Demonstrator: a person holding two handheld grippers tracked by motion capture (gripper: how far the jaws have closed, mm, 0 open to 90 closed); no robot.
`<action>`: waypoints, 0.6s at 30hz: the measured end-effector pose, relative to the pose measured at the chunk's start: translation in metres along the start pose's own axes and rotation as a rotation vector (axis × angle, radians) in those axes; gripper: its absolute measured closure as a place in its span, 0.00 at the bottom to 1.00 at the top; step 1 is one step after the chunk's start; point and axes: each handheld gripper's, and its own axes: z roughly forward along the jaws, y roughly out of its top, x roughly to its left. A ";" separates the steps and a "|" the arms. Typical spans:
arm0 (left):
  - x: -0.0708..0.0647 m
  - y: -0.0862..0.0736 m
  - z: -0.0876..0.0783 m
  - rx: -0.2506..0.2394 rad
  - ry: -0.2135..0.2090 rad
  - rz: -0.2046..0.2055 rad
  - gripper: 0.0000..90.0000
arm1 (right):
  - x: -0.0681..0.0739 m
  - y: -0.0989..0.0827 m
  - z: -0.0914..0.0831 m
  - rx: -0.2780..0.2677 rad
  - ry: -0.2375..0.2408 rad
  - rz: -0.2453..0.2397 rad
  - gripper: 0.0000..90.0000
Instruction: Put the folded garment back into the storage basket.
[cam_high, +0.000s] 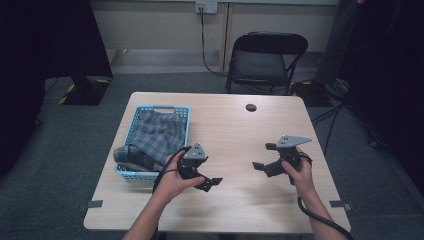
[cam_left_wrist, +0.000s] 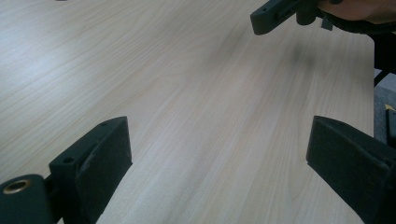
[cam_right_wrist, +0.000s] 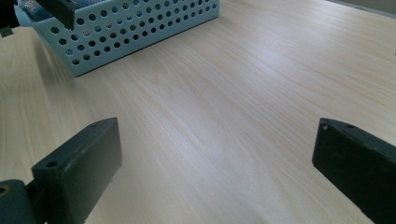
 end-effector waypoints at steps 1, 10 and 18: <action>0.000 0.000 0.001 -0.004 -0.003 -0.005 0.07 | -0.001 0.000 -0.001 -0.001 -0.002 0.001 0.01; 0.000 -0.004 0.010 -0.005 -0.018 -0.005 0.07 | -0.005 -0.004 -0.006 -0.009 -0.013 0.010 0.01; -0.003 -0.005 0.019 0.012 -0.030 0.003 0.07 | -0.008 -0.010 -0.008 0.014 -0.026 0.012 0.01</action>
